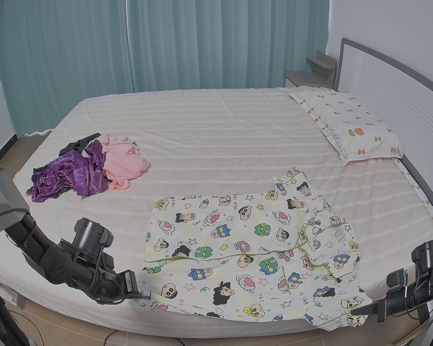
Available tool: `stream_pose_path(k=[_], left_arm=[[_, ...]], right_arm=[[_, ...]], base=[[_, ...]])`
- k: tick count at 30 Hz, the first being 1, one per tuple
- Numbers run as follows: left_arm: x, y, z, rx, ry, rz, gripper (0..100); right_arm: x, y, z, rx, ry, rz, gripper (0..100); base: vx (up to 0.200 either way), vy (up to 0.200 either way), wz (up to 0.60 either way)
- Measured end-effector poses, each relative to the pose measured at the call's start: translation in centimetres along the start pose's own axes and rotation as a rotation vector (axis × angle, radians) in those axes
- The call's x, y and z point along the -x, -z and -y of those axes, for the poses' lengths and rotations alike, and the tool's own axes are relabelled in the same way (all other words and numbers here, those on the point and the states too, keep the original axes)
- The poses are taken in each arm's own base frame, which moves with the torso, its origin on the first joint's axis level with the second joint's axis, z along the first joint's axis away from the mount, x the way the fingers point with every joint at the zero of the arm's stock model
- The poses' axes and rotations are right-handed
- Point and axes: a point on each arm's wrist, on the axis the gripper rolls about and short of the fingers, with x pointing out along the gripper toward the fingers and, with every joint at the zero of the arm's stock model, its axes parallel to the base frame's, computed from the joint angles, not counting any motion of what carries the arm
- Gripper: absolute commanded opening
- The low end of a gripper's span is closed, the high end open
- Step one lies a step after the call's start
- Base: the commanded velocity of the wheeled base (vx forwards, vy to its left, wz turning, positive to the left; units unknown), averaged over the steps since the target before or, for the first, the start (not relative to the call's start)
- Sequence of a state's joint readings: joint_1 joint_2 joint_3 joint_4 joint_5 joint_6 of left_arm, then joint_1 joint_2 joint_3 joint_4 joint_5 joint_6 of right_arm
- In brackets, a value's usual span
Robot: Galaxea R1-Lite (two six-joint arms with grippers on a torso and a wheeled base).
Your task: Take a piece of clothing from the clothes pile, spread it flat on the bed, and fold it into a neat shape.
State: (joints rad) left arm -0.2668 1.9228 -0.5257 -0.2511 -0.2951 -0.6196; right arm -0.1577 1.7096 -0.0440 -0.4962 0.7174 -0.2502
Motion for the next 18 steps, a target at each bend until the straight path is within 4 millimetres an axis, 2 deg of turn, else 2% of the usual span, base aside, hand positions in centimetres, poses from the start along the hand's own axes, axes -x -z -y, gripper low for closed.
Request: stream_pose_path(k=[8, 18], left_arm=[[1.6, -1.5, 1.0, 0.05, 0.059, 0.083, 0], [3.9, -1.3, 1.1, 0.052, 0.077, 0.133, 0]], right_arm=[[1.0, -2.1, 0.7, 0.038, 0.029, 0.111, 0], [1.7, -2.4, 0.6, 0.036, 0.049, 0.155, 0]], base=[[0.0, 0.0, 0.0], [0.0, 0.0, 0.0]])
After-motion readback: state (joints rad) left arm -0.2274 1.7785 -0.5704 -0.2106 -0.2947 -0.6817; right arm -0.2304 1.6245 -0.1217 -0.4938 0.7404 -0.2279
